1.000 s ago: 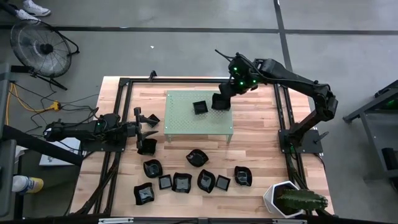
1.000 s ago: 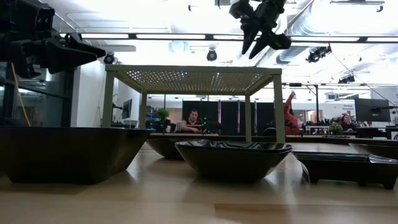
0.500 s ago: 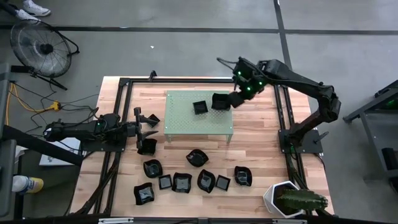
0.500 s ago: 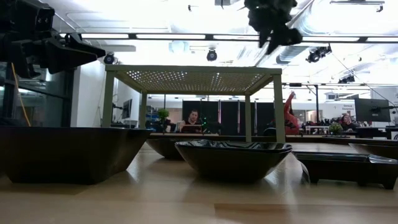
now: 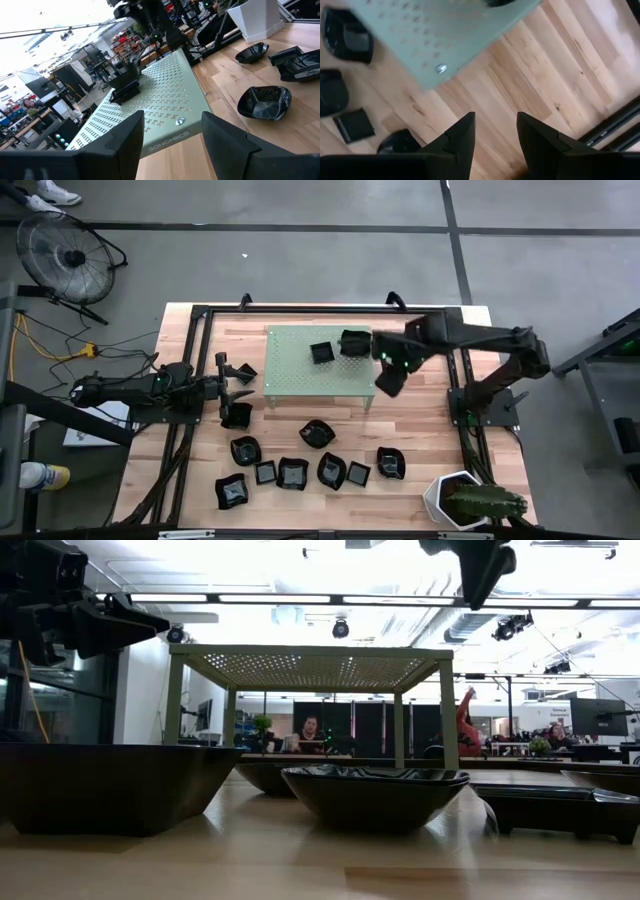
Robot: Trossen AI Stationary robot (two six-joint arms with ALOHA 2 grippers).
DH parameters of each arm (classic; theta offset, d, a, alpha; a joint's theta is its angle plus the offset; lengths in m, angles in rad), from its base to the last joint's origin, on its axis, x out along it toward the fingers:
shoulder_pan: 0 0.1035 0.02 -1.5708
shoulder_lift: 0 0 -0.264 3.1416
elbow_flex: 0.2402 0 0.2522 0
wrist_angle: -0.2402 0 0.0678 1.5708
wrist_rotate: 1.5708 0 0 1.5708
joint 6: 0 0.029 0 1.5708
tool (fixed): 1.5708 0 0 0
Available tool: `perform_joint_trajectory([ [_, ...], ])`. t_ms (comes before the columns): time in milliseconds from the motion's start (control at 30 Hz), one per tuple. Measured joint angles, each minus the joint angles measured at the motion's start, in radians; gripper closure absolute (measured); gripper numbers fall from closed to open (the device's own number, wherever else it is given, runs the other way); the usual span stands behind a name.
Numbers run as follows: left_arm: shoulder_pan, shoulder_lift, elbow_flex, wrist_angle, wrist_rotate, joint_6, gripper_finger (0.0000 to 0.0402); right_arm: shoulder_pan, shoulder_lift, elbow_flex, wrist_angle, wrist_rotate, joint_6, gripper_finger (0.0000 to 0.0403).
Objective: Pick & Place Mini shaped plates
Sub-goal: Stack the square plate on top of the other square plates on the shelf
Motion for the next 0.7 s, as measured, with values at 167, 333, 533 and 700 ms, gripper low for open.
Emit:
perform_joint_trajectory([
  [167, 0.000, 0.000, 0.000, 0.000, 0.000, 0.000, 0.0208, 0.137, 0.000, 0.000, 0.001, 0.050, 0.047, 0.0263],
  [333, 0.000, 0.000, 0.000, 0.000, 0.000, 0.000, 0.0208, 0.265, 0.000, 0.000, 0.019, 0.062, 0.109, 0.0263],
  [533, 0.000, 0.000, 0.000, 0.000, 0.000, 0.000, 0.0208, 0.390, 0.000, 0.000, 0.101, 0.068, 0.075, 0.0263],
  [700, 0.000, 0.000, 0.000, 0.000, 0.000, 0.000, 0.0208, 0.456, 0.027, 0.000, 0.203, 0.090, 0.071, 0.0263],
])
